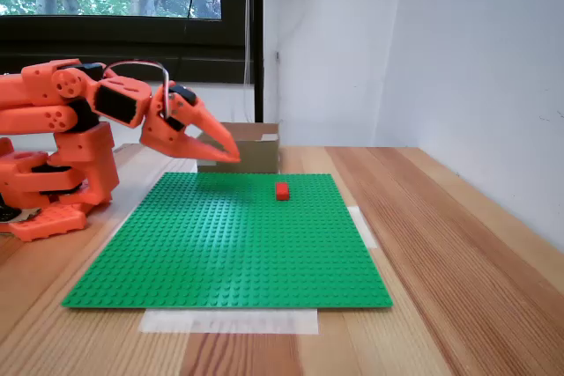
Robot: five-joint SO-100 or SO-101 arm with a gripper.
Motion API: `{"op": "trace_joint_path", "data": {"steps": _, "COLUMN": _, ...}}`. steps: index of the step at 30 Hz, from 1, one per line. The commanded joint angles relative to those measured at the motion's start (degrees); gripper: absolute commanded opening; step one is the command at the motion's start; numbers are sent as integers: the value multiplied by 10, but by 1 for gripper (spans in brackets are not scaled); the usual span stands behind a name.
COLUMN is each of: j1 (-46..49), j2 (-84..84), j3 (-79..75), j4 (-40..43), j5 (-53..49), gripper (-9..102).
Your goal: Pick the yellow lego block and put it in the box.
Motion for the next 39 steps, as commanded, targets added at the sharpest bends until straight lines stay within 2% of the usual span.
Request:
{"op": "trace_joint_path", "data": {"steps": 1, "j1": -1, "j2": 11, "j3": 5, "j4": 46, "j5": -2, "gripper": -1}}
{"op": "trace_joint_path", "data": {"steps": 10, "j1": -14, "j2": 11, "j3": 6, "j4": 102, "j5": -11, "gripper": -1}}
{"op": "trace_joint_path", "data": {"steps": 39, "j1": -10, "j2": 11, "j3": 6, "j4": 107, "j5": -32, "gripper": -1}}
